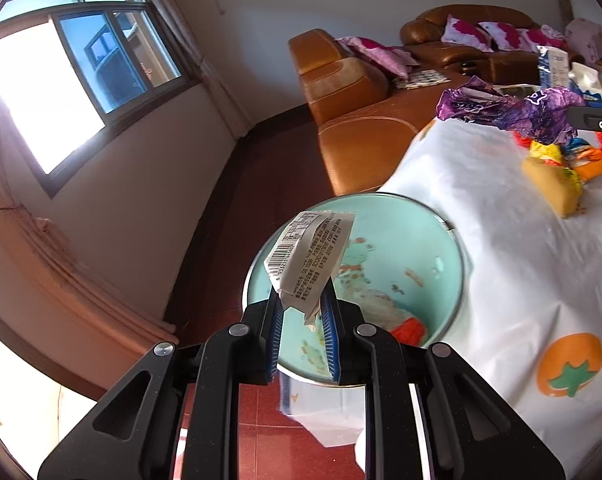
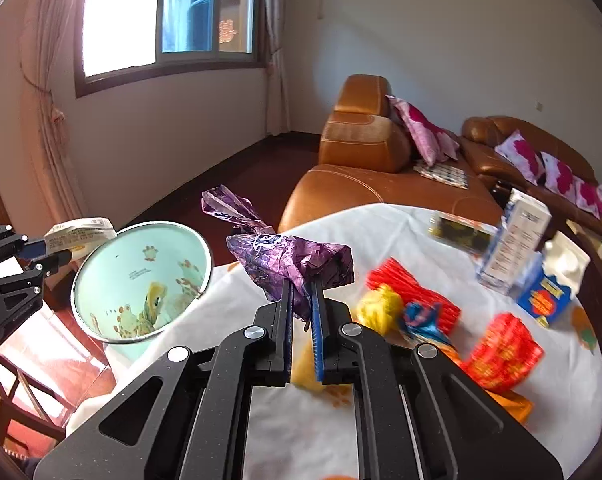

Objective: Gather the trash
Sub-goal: 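Grasp the purple wrapper with the right tool while the left tool carries the label over the bin, then release the purple wrapper into the teal bin with the right tool while the left tool releases the label, then grasp the orange snack wrapper with the right tool while the left tool grasps the yellow sponge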

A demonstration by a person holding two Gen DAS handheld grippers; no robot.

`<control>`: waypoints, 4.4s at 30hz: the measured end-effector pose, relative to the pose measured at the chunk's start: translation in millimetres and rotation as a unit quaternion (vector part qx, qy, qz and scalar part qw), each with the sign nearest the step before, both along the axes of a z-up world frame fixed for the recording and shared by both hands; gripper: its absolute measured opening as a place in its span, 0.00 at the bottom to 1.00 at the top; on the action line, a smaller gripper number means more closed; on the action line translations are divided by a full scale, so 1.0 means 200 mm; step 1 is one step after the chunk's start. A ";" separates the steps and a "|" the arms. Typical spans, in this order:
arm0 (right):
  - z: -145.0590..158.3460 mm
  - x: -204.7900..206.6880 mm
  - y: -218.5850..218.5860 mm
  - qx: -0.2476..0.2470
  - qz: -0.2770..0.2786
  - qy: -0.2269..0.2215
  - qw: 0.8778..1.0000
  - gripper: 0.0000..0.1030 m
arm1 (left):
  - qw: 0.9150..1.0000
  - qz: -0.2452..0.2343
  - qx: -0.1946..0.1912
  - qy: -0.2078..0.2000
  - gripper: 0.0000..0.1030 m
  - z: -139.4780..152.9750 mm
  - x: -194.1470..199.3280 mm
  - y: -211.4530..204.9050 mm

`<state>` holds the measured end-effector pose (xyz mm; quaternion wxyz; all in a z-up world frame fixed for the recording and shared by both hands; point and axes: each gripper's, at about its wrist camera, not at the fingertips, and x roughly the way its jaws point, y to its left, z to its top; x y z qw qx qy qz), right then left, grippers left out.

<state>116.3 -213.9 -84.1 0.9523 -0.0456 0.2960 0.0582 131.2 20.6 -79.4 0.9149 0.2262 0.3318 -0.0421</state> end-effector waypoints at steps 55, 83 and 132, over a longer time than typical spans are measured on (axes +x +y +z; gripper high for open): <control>-0.12 0.23 0.48 -0.091 0.097 0.011 0.991 0.08 | 0.996 0.053 0.071 -0.029 0.18 -0.04 0.09 0.11; -0.18 0.25 0.56 -0.090 0.124 0.026 0.988 0.13 | 0.997 0.034 0.062 -0.030 0.31 -0.05 0.09 0.06; -0.11 -0.03 0.03 -0.040 0.008 0.026 0.999 0.55 | 0.998 -0.016 0.050 -0.040 0.71 -0.04 -0.04 -0.23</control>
